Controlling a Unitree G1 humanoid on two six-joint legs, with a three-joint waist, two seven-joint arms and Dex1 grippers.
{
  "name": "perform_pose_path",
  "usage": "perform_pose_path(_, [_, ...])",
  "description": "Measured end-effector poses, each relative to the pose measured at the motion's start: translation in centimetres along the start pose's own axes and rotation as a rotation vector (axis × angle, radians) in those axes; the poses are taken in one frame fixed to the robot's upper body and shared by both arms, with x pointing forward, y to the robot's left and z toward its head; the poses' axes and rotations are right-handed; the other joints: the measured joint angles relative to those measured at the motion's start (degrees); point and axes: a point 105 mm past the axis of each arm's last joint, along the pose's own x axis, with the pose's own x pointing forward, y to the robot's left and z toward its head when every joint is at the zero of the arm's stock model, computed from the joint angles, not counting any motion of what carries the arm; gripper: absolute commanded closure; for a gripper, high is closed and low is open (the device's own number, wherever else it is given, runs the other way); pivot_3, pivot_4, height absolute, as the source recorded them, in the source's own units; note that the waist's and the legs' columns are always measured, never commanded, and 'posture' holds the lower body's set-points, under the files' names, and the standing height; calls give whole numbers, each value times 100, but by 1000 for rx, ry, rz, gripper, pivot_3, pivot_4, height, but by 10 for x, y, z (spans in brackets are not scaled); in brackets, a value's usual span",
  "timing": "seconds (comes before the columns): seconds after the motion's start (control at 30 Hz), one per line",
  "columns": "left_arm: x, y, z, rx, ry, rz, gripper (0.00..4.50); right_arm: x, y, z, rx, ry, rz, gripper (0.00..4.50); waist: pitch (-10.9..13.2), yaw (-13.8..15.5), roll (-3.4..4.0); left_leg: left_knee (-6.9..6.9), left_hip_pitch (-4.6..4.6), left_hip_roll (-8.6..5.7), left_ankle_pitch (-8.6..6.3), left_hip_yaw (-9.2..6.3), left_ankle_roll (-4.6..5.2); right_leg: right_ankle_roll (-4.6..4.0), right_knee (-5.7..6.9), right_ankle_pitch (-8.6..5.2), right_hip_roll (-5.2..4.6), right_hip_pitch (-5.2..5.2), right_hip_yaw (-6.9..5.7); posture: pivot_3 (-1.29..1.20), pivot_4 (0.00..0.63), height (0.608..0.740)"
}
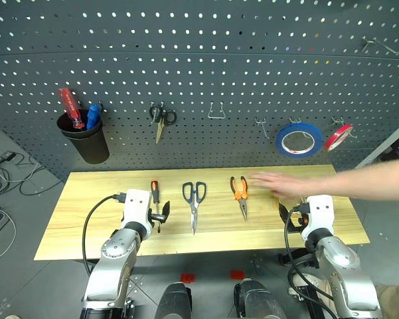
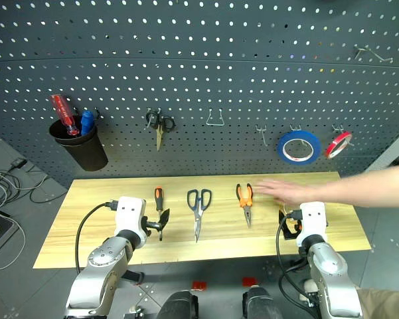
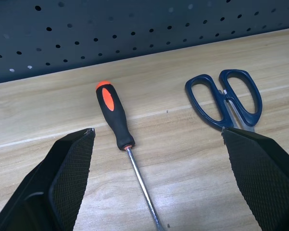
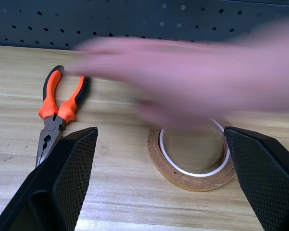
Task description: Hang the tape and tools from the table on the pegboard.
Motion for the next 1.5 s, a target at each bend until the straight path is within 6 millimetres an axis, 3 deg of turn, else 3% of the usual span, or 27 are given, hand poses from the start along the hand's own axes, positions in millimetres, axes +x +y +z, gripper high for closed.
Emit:
perform_pose_path(1.13, [-1, 0, -2, 0, 4, 1, 46, 1, 0, 2, -7, -6, 9, 0, 0, 0, 0, 0, 0, 0, 0, -1, 0, 0, 0, 0, 0, 0, 0, 121, 188, 740])
perform_pose_path(1.5, [-1, -3, 2, 12, -6, -20, 46, -1, 2, 0, -25, 8, 53, 0, 39, -1, 3, 0, 1, 0, 0, -3, 0, 0, 0, 0, 0, 1, -2, 115, 233, 740])
